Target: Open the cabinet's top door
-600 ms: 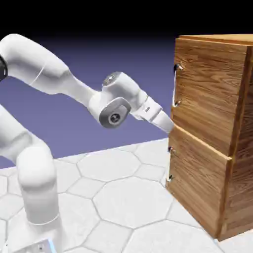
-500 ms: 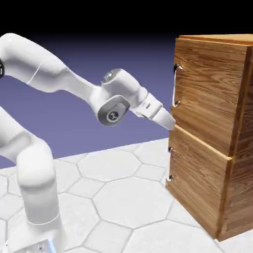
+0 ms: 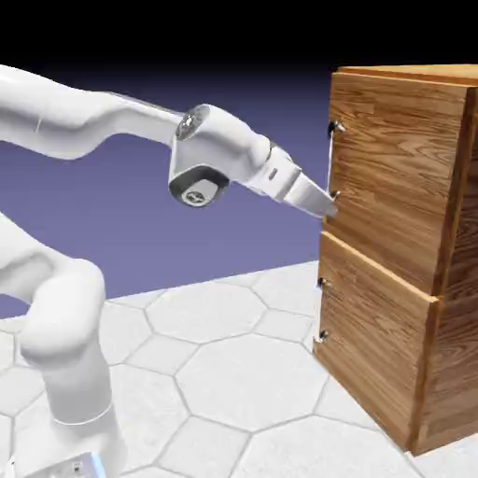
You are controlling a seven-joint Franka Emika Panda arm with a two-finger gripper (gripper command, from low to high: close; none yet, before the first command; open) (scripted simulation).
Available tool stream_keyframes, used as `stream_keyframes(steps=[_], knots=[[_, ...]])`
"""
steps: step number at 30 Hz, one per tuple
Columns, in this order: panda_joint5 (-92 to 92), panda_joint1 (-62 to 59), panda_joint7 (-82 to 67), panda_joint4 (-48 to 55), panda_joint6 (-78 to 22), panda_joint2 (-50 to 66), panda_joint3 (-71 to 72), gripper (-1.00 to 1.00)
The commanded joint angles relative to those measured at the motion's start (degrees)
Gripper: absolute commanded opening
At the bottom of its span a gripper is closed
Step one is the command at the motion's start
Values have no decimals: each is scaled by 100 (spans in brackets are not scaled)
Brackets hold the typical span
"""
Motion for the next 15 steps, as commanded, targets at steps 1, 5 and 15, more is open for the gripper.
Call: stream_keyframes(steps=[1, 5, 15], knots=[[250, -89, -167, 30, -23, -49, 94, 0], [1246, -443, -835, 151, -113, -243, 471, 0], [3739, -1330, -2504, 453, -338, -729, 1412, 0]])
